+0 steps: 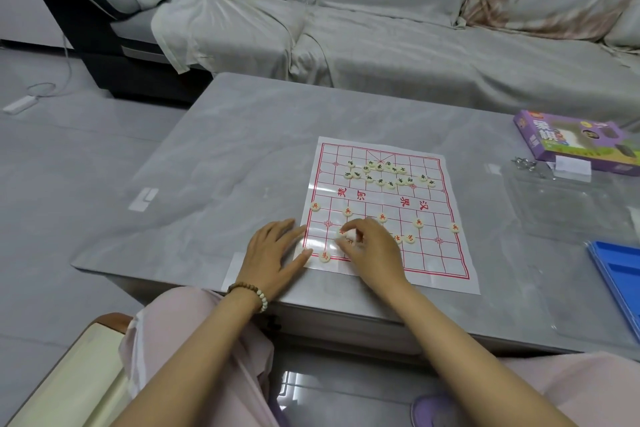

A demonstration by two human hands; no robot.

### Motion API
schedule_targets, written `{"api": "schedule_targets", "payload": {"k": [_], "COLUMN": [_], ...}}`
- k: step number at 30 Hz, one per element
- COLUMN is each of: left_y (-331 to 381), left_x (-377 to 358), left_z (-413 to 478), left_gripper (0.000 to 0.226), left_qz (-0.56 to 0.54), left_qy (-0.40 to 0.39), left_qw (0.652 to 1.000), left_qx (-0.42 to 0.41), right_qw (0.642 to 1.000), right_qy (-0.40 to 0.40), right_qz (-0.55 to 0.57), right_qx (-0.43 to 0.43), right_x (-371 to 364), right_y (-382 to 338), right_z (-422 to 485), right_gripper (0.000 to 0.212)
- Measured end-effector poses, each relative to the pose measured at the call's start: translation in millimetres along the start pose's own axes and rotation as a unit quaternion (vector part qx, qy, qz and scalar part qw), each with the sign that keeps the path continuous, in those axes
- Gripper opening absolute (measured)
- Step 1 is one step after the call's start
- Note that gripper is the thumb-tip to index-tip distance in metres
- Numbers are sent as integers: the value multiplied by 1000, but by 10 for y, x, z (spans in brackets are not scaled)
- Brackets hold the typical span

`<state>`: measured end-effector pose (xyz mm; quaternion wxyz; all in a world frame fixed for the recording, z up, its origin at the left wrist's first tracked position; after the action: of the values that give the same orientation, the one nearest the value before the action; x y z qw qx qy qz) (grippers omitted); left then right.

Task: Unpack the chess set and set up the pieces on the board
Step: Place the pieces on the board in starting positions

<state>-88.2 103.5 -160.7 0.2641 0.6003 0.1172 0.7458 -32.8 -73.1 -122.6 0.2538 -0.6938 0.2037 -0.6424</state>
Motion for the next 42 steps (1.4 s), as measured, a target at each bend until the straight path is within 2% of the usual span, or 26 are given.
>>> {"api": "schedule_targets", "payload": {"k": [6,9,15,19,22,26,30,33,37,42], "left_y": [108,137,152,147,135,128,139,135,135,130], "left_x": [-3,-62,-105,-120,-140,-142,-141,-150,-149,-150], "left_z": [71,113,128,125,126,127,124,120,127,124], "left_gripper": [93,85,75,74,71,71,74,82,75,71], "left_qz": [26,41,51,51,64,68,67,68,69,66], "left_qy": [-20,-35,-17,-14,-24,-26,-27,-27,-25,-23], "left_qw": [999,998,998,998,997,997,997,996,996,997], "left_qx": [-34,-34,-37,-40,-40,-41,-39,-41,-42,-42], "right_qw": [994,992,997,993,994,997,998,997,997,998], "right_qy": [16,13,2,-56,-82,-66,-44,-74,-73,-54], "right_qz": [-95,-116,-69,-87,-60,-43,-33,-10,3,-7], "right_qx": [-55,-46,20,54,35,21,18,29,20,12], "right_x": [-16,-79,22,5,-42,-77,-94,-118,-99,-112], "right_y": [62,42,-39,93,229,239,201,205,244,223], "right_z": [245,259,124,-106,-158,-189,-221,-233,-247,-231], "right_gripper": [36,33,26,23,24,30,23,21,26,19]}}
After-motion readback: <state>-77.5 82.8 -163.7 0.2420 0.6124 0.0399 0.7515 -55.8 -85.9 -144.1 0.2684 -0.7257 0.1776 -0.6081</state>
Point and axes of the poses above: each hand's wrist, its own z-axis towards the middle knuckle, its own x-axis out of the back of the hand, y = z × x, the point moved 7 cm from there along z, towards the middle knuckle, and after that the axes turned 15 degrees about -x, right-handed, at the moved point
